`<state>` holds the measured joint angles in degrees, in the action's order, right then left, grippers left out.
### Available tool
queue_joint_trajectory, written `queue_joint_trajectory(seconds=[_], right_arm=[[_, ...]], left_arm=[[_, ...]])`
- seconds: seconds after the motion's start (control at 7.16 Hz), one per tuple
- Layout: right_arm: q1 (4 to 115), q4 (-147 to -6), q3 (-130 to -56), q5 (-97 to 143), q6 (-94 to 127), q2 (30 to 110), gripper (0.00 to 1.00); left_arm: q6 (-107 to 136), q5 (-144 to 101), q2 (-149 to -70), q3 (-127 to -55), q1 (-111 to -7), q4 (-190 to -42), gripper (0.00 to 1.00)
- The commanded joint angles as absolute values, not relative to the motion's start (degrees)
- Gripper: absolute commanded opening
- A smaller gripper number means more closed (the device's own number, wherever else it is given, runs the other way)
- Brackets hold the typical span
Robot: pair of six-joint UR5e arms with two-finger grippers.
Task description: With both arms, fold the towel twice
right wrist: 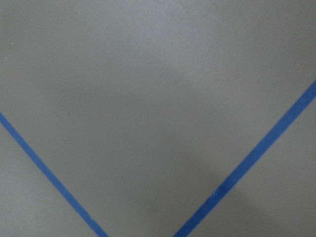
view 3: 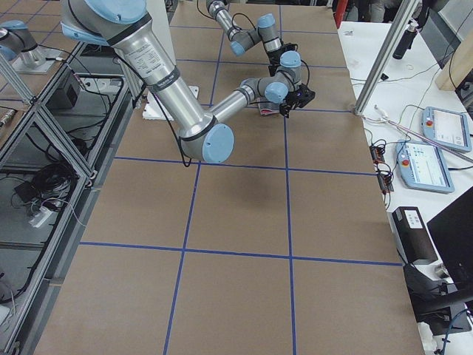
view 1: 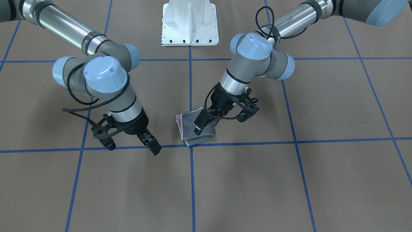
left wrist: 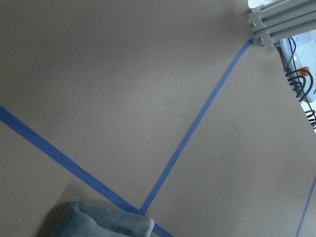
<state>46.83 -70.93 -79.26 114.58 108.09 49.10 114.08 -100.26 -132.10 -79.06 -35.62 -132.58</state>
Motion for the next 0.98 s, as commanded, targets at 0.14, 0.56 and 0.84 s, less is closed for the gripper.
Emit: queue_joint_trajectory(seconds=[0.14,0.56,0.84], right_arm=[[52.9,-71.0,-78.8,120.7,100.5,52.6,1.0],[52.9,-70.9,-78.8,120.8,100.4,52.6,1.0],[52.9,-70.9,-78.9,120.7,100.4,52.7,1.0]], left_arm=[[113.9,-96.4,-132.5,-72.7,-31.8,-140.8,1.0],[109.3,-96.5,-132.2,-72.2,-32.5,-140.7,1.0],[109.1,-96.6,-132.1,-72.2,-32.8,-140.6,1.0]])
